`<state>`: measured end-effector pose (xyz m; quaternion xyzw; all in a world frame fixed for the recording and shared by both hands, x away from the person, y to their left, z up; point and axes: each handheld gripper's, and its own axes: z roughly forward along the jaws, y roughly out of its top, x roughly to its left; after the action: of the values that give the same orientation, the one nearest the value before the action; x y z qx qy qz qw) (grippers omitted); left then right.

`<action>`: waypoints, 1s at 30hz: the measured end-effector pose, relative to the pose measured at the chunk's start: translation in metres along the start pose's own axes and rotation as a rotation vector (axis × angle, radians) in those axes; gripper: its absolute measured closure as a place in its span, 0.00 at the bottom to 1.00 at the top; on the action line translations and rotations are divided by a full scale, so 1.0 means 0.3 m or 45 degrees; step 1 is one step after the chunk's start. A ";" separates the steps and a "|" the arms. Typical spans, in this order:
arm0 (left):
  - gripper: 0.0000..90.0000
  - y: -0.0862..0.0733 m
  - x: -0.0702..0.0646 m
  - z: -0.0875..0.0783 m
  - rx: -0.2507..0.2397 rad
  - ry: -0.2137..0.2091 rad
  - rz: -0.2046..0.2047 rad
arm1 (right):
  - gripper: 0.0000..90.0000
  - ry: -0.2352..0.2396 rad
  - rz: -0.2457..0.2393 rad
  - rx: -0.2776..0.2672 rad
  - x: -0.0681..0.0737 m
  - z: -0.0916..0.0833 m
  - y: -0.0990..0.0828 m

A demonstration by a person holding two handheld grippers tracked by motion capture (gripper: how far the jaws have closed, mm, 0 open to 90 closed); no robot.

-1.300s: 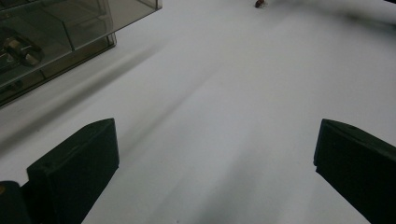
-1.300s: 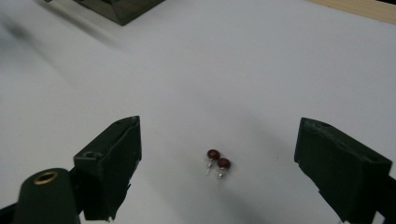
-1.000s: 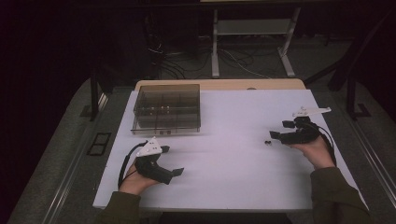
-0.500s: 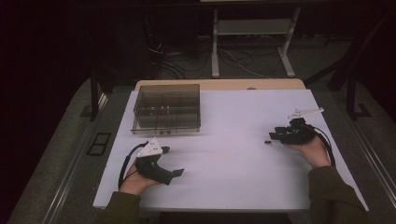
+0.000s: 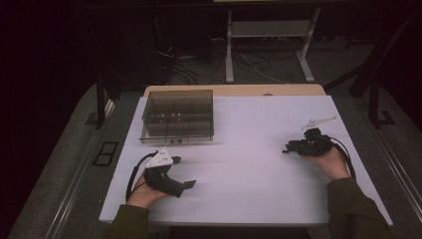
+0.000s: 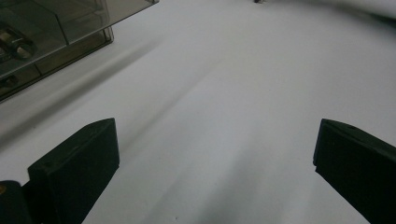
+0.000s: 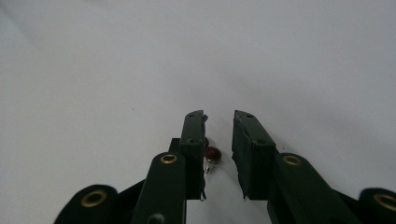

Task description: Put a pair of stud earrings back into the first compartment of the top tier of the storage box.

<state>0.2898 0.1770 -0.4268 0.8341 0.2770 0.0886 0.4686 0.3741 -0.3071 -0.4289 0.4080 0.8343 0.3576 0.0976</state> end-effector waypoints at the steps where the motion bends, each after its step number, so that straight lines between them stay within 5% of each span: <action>1: 0.00 0.000 0.000 0.000 0.000 0.000 0.000 | 0.81 -0.001 0.003 0.005 0.001 0.002 -0.001; 30: 0.00 -0.001 0.000 -0.001 0.001 -0.002 0.004 | 0.85 -0.012 -0.006 0.101 -0.010 0.042 -0.027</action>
<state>0.2895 0.1774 -0.4268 0.8347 0.2756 0.0886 0.4685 0.3768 -0.3061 -0.4439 0.4113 0.8483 0.3222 0.0861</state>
